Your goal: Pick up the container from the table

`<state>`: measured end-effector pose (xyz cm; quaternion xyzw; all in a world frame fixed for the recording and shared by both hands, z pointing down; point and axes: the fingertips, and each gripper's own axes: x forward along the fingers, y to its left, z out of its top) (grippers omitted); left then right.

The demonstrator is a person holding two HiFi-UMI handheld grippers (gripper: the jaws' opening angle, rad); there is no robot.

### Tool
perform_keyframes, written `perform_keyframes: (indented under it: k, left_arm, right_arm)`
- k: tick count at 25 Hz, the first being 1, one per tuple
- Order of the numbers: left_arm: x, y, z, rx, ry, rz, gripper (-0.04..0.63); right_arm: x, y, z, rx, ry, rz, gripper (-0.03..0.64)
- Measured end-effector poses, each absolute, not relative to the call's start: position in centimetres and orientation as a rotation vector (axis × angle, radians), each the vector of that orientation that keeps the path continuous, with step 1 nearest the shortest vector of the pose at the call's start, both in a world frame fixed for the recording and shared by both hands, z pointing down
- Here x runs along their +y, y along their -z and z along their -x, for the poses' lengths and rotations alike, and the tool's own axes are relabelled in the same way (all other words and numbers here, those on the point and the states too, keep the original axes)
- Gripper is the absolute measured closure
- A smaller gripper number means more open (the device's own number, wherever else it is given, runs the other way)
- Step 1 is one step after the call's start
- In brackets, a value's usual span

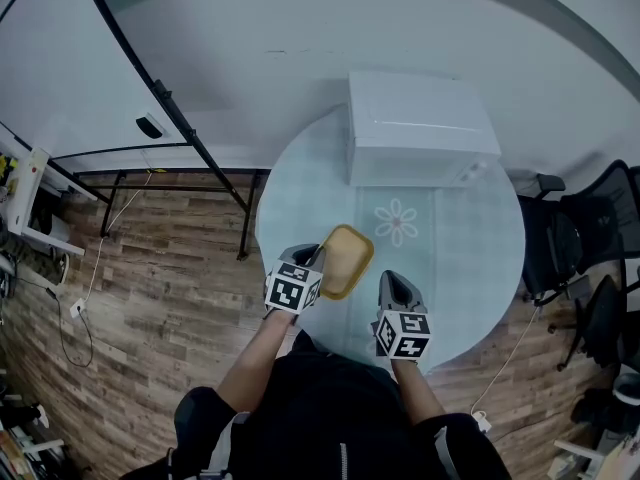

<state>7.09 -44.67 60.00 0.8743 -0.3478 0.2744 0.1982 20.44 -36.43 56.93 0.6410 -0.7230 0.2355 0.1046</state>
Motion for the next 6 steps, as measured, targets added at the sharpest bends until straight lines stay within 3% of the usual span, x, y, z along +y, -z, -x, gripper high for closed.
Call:
perform_keyframes:
  k: [6]
  left_arm:
    - [-44.49, -60.26, -7.22, -0.961, -0.776, -2.449, 0.569]
  right_arm:
    - [-36.16, -57.12, -20.62, -2.124, -0.697, -1.89, 0.594]
